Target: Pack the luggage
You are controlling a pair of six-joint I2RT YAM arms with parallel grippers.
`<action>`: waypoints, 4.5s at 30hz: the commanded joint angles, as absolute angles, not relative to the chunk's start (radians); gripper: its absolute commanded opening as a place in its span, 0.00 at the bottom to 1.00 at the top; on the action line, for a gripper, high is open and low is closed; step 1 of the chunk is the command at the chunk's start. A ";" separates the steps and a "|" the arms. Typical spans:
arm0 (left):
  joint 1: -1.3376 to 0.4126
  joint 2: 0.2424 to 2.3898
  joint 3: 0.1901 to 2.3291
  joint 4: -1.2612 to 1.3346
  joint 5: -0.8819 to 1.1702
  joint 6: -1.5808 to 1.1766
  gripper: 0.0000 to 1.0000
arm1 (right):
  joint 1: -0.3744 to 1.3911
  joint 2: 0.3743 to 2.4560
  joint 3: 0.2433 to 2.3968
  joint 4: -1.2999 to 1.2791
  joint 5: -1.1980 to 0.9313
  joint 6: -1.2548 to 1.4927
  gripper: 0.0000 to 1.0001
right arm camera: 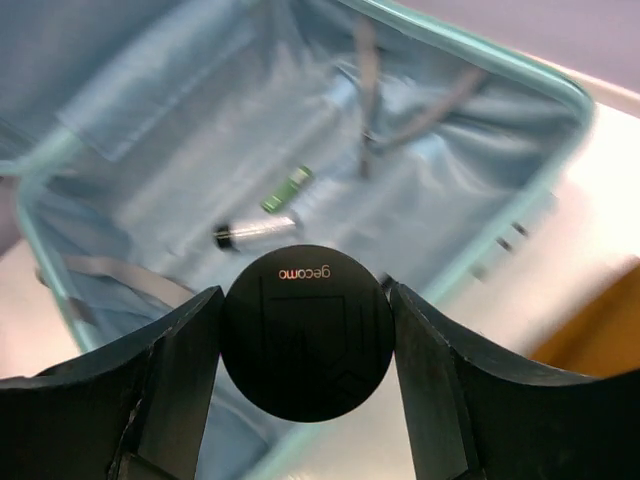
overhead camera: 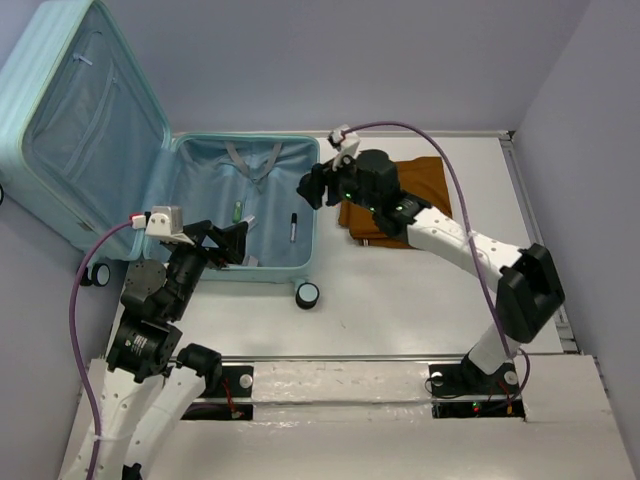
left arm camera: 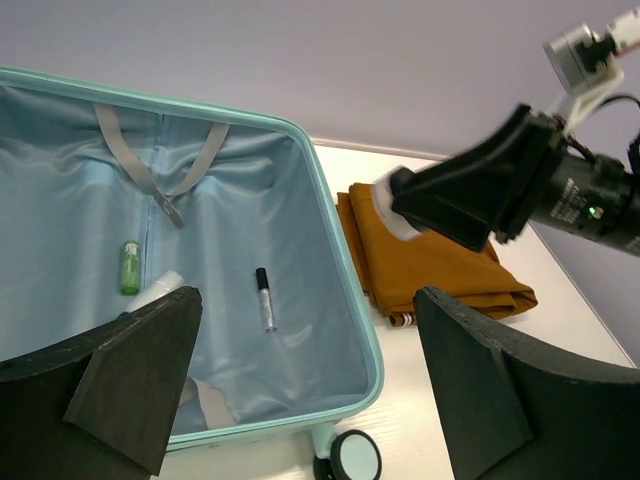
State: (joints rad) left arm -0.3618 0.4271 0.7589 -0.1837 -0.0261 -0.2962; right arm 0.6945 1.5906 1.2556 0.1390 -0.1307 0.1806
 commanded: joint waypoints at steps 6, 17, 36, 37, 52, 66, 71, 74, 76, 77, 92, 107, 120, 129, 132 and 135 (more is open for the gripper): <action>-0.351 0.425 0.746 -0.147 -0.006 -0.284 0.99 | 0.779 1.818 1.614 -0.094 -0.002 0.222 1.00; -0.350 0.535 0.741 -0.092 0.184 -0.330 0.99 | 0.174 1.473 1.065 -0.092 0.242 0.419 0.95; -0.822 0.920 0.785 0.075 -0.006 -0.488 0.99 | -0.112 1.669 0.787 0.204 -0.259 0.649 0.29; -0.840 0.954 0.788 0.104 -0.038 -0.503 0.99 | -0.112 1.657 0.764 0.224 -0.293 0.666 0.26; -0.885 1.696 1.429 0.002 -0.152 -0.359 0.99 | -0.242 0.996 0.348 0.083 -0.019 0.735 0.91; -0.758 2.358 2.152 -0.362 -0.011 -0.314 0.99 | -0.321 1.285 0.500 0.156 -0.058 0.724 1.00; -0.742 2.398 2.161 -0.361 -0.035 -0.308 0.99 | -0.321 1.362 0.502 0.216 -0.159 0.710 1.00; -0.738 2.462 2.178 -0.362 0.033 -0.304 0.99 | -0.321 1.425 0.512 0.247 -0.230 0.706 1.00; -0.730 2.506 2.230 -0.382 0.083 -0.308 0.99 | -0.321 1.451 0.514 0.273 -0.264 0.709 1.00; -0.729 2.528 2.246 -0.402 0.103 -0.308 0.99 | -0.321 1.466 0.509 0.281 -0.282 0.713 1.00; -0.703 2.411 2.018 -0.293 0.166 -0.320 0.99 | -0.321 1.505 0.492 0.371 -0.474 0.726 1.00; -0.654 2.104 1.680 -0.006 0.165 -0.420 0.99 | -0.321 1.493 0.492 0.327 -0.445 0.706 1.00; -0.669 2.385 1.954 -0.231 0.230 -0.384 0.99 | -0.321 1.505 0.480 0.342 -0.451 0.707 1.00; -0.707 2.531 2.017 -0.235 0.342 -0.411 0.99 | -0.321 1.580 0.437 0.458 -0.566 0.778 0.98; -0.709 2.499 1.964 -0.163 0.427 -0.448 0.92 | -0.270 1.617 0.440 0.512 -0.623 0.816 0.91; -0.725 2.506 1.950 -0.120 0.492 -0.471 0.83 | -0.184 1.634 0.465 0.512 -0.606 0.830 0.88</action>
